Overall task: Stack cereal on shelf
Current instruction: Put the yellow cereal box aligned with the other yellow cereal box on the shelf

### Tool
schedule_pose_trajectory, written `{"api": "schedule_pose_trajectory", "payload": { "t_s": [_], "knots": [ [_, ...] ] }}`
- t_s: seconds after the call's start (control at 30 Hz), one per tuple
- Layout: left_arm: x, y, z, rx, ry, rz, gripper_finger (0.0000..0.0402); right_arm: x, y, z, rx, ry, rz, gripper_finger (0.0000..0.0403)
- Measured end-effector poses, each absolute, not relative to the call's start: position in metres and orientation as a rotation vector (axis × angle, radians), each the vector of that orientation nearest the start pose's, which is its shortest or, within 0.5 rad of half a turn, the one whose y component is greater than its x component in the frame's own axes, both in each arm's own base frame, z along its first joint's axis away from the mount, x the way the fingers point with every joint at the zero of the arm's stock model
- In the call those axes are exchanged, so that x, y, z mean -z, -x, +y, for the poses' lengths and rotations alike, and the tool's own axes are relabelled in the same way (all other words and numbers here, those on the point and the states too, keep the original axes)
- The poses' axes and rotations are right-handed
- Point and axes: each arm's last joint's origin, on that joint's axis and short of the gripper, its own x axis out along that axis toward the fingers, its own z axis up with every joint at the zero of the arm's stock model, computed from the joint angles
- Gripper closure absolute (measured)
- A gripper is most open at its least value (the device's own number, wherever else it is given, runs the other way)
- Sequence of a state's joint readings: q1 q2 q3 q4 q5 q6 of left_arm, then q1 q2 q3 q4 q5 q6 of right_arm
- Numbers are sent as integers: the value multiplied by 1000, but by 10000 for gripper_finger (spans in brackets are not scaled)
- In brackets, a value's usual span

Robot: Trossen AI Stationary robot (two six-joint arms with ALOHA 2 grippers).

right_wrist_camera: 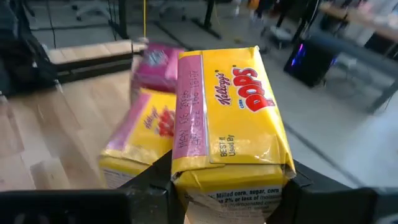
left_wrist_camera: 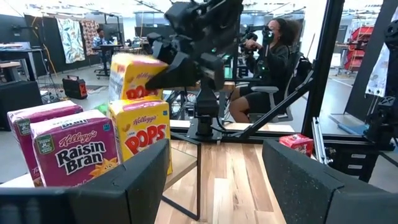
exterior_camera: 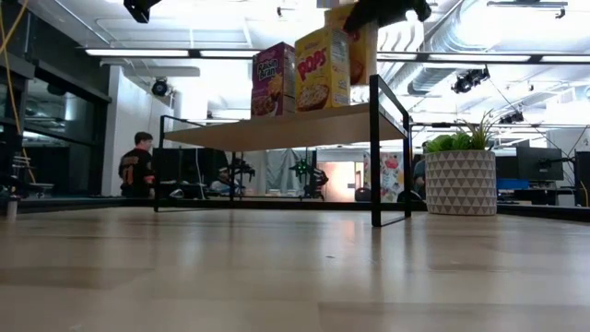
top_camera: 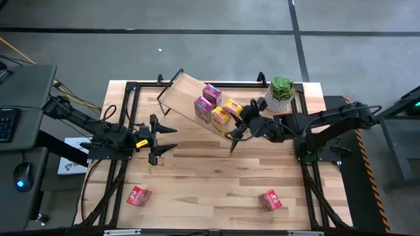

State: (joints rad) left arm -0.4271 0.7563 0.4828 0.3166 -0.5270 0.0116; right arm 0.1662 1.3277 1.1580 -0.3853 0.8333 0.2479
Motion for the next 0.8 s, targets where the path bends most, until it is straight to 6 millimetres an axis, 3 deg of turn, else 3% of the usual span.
{"api": "schedule_pose_trajectory", "payload": {
  "t_s": [0.27, 0.67, 0.8],
  "knots": [
    [-280, -163, -58, -100, 14, -36, 151, -322, -279, 5, 717, -96, 493, 260],
    [-280, -163, -58, -100, 14, -36, 151, -321, -280, -5, 697, -207, 486, 260],
    [-280, -163, -58, -100, 15, -36, 151, -310, -279, -8, 731, -234, 496, 260]
  ]
}}
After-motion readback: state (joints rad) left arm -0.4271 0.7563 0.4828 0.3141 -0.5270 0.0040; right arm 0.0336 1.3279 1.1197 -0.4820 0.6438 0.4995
